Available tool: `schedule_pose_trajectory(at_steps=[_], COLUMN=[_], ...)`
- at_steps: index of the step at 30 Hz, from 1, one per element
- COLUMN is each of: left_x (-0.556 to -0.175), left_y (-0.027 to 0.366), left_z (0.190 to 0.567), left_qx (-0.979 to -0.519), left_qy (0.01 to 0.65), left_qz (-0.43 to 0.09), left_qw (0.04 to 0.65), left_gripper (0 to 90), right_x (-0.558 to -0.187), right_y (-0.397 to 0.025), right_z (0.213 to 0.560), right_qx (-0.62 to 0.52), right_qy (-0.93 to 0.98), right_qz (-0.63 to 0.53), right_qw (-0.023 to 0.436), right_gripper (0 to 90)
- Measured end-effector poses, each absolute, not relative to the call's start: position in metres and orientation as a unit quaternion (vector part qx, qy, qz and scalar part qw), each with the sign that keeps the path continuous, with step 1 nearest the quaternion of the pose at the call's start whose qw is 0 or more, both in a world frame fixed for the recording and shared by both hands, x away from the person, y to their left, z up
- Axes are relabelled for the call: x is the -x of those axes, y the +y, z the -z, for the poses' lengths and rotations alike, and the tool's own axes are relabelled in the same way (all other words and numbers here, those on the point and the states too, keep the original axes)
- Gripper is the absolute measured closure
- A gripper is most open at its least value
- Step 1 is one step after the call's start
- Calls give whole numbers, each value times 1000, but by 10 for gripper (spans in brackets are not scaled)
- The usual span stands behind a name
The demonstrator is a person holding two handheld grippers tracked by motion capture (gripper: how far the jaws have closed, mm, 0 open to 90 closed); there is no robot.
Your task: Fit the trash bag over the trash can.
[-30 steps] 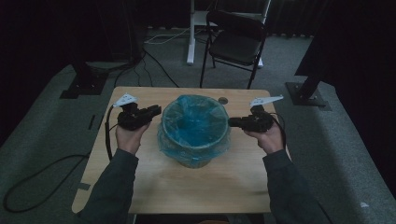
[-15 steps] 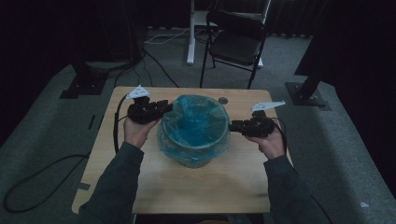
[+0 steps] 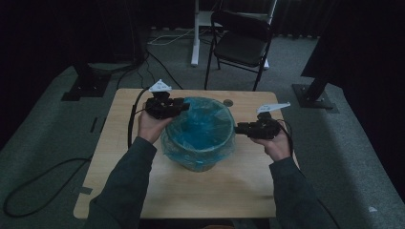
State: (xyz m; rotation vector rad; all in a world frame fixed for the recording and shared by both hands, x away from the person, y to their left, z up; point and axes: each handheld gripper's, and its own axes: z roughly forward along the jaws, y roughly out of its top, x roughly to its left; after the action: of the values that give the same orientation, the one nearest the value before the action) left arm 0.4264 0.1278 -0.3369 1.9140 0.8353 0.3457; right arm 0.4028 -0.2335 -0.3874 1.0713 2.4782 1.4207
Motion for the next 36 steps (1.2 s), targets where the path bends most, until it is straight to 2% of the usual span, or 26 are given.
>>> schedule_pose_trajectory(at_steps=[9,18,30,36], left_x=[-434,-446,-454,-453], left_y=[109,84,76,72], left_z=[325,333,345,344], left_qx=[-804,-837,-855,-857], left_qy=[321,305,313,306], left_qz=[-146,-142,-159,-161], left_qw=[479,432,382,383], left_gripper=[620,624,619,619], right_x=[-402,-402,-401,-402], right_y=[-234,-234,-236,-235], right_z=[387,388,389,388], right_qx=[-346,-342,-336,-335], right_qy=[814,816,819,820], right_qz=[-464,-464,-463,-462], right_qw=[44,42,38,39], right_gripper=[668,662,652,651])
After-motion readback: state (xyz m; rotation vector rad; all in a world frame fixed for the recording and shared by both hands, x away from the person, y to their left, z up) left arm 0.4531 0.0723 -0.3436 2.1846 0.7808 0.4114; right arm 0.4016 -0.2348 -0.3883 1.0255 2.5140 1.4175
